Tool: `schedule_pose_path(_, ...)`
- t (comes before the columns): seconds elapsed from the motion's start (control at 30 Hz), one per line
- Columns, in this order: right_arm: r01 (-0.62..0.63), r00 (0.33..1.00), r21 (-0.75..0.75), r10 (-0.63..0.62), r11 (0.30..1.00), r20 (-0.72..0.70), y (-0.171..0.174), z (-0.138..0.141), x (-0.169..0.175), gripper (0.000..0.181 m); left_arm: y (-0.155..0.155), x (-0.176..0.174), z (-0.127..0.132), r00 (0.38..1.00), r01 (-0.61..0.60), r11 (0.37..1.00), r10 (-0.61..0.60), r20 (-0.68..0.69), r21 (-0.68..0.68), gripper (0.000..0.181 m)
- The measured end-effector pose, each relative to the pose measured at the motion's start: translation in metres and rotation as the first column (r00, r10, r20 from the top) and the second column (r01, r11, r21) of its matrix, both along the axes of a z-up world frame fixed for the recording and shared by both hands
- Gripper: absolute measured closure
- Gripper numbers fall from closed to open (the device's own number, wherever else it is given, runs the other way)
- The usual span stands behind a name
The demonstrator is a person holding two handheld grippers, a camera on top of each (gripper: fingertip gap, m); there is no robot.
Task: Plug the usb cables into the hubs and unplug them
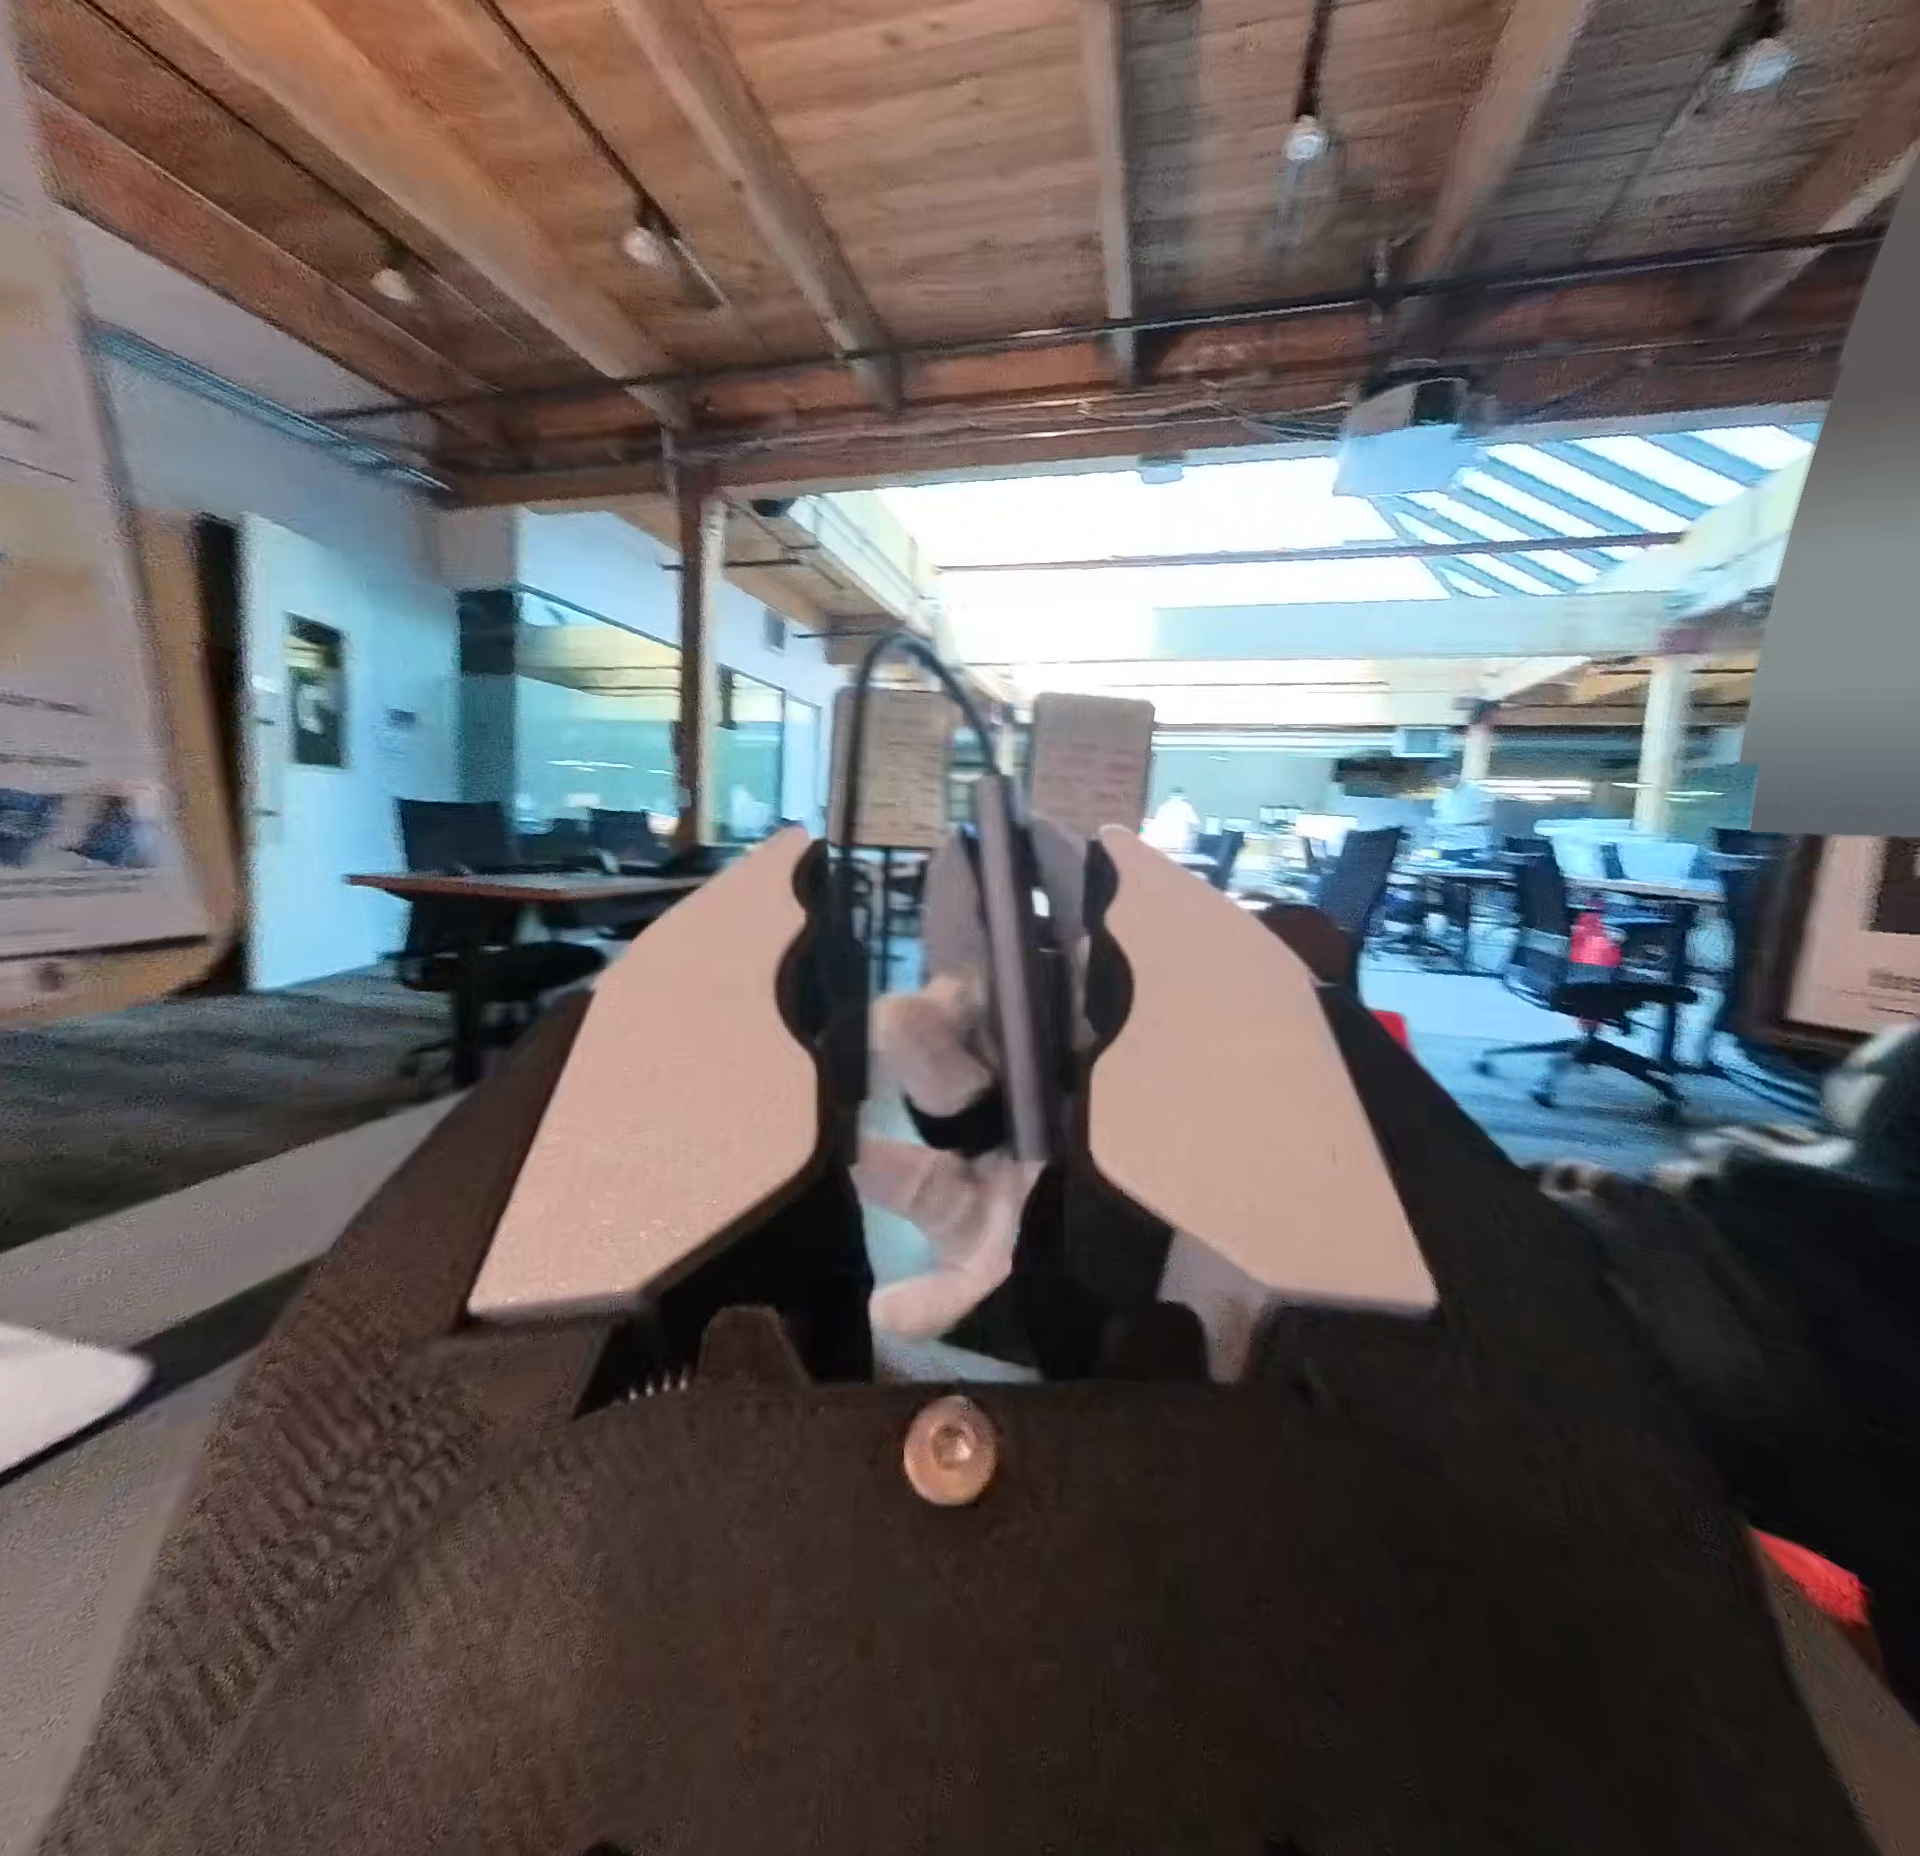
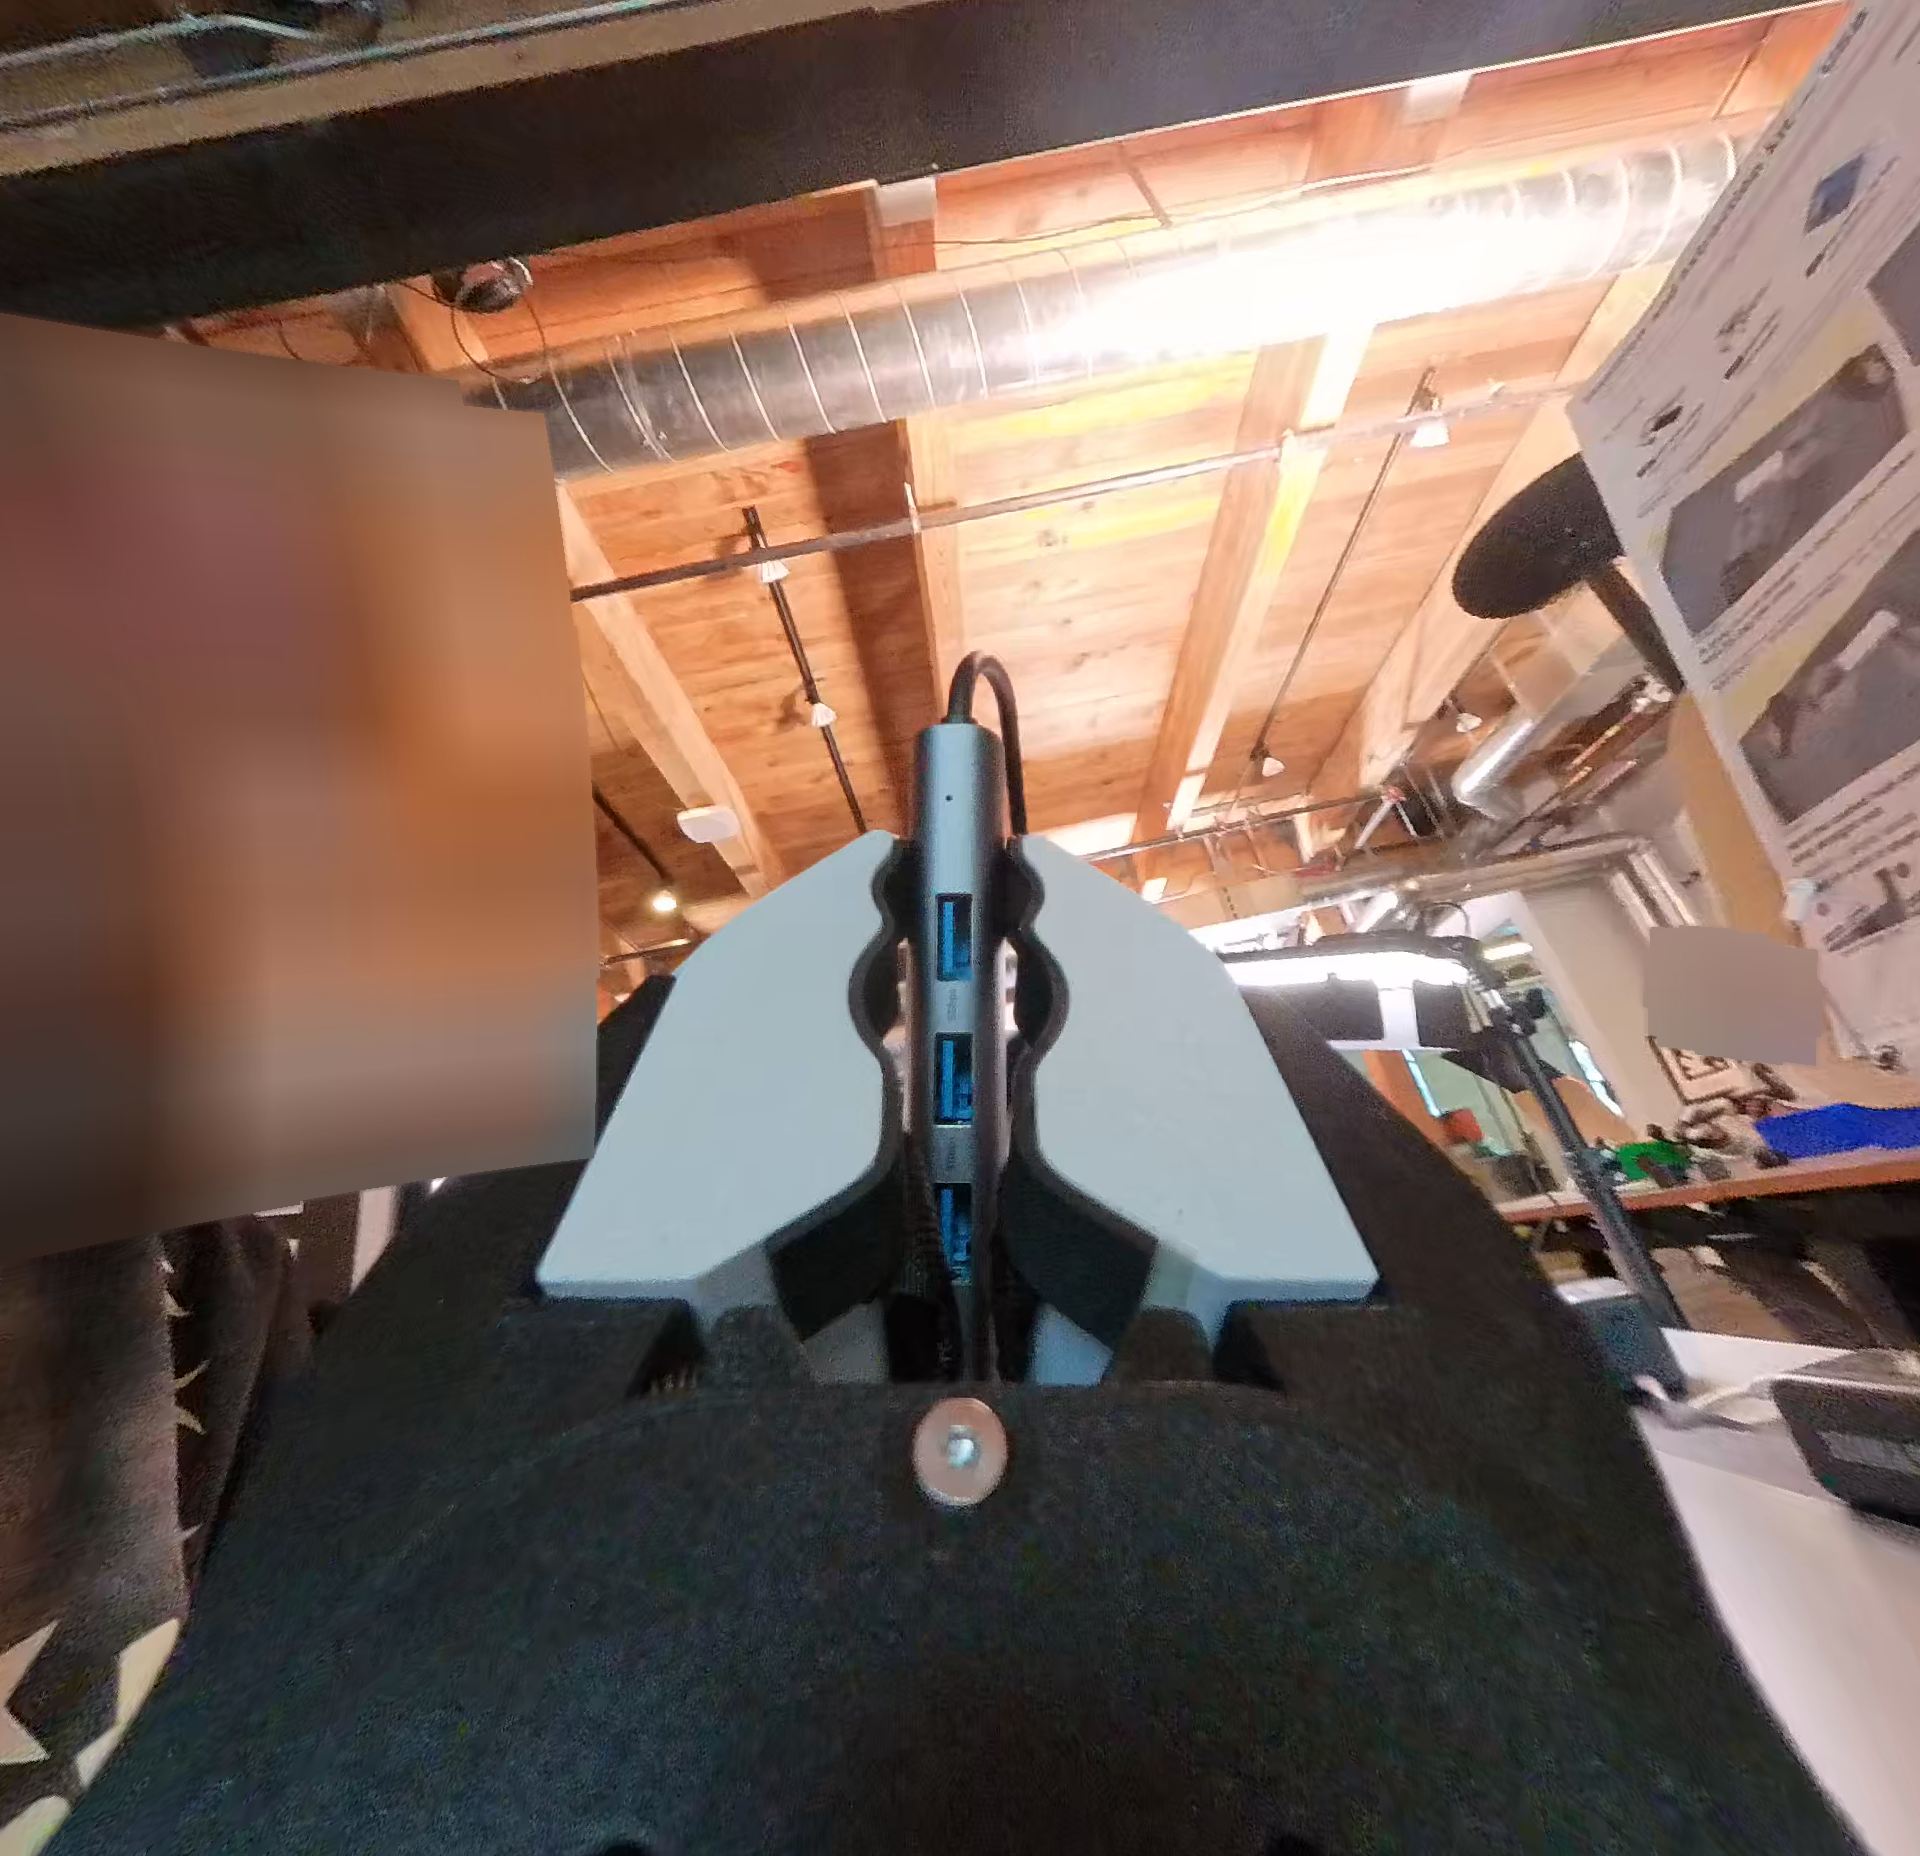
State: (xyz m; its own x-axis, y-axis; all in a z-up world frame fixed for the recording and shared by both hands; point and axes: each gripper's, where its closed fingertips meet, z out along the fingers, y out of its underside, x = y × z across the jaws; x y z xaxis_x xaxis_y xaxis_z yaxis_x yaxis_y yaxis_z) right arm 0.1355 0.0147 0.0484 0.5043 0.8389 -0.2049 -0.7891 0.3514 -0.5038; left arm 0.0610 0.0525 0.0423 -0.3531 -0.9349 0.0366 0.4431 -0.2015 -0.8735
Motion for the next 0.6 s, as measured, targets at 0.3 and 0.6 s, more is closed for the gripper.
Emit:
schedule_pose_path(0.3,0.038,0.945,-0.07,-0.013,0.997,0.325,0.011,-0.016,-0.05,0.165,-0.042,0.035,-0.064,0.911,0.268,0.963,-0.24,-0.335,0.039,0.142)
schedule_pose_path(0.6,0.141,0.922,-0.124,-0.084,0.982,0.377,0.023,-0.018,-0.058,0.119,-0.027,0.007,-0.028,0.923,0.37,0.923,-0.378,-0.077,-0.103,0.165)
